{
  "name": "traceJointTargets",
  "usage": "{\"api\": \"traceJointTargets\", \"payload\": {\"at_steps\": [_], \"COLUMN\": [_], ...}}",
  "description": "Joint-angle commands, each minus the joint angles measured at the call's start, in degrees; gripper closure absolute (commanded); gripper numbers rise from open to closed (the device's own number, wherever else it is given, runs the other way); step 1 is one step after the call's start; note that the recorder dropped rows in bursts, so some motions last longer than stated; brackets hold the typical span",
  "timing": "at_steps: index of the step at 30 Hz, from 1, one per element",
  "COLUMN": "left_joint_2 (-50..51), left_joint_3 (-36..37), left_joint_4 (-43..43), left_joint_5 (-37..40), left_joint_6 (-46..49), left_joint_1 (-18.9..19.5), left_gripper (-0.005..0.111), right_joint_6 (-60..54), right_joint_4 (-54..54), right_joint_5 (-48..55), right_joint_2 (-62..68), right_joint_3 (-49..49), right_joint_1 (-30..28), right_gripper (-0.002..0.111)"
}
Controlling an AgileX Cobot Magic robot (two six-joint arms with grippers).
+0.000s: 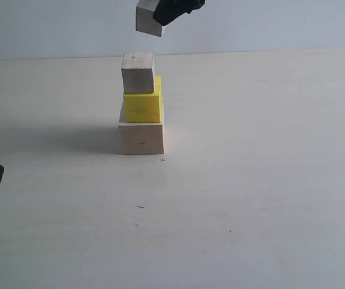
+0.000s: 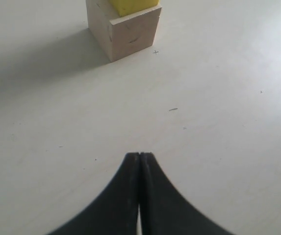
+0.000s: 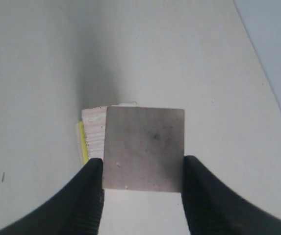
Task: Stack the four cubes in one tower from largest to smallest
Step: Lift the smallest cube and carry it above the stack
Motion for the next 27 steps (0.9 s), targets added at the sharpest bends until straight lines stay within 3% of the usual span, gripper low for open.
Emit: {"api": "traceJointTargets", "payload": {"at_steps": [1, 11, 21, 27], "left_joint_2": [-0.4, -0.4, -0.4, -0.4], "left_joint_3": [-0.2, -0.2, -0.2, -0.2], "left_joint_4": [-0.2, -0.1, -0.1, -0.1], "left_joint_5": [-0.3, -0.5, -1.1, -1.5], "left_joint_6": [-0.2, -0.2, -0.2, -0.2], "left_joint_1": [0.1, 0.1, 0.1, 0.1], "left_gripper": [0.107, 0.107, 0.107, 0.107], "right_joint_6": [-0.8, 3.1, 46.7, 57.9], "right_joint_4": [3.6, 3.7, 0.9, -13.1], "right_joint_5": [-0.2, -0.2, -0.2, -0.2], "right_joint_2": [-0.1, 0.0, -1.9, -4.2], "right_joint_3": [-0.3, -0.3, -0.3, -0.3], "right_joint_1": [0.1, 0.2, 1.3, 8.1], "right_gripper": [0.108, 0.108, 0.108, 0.108]}}
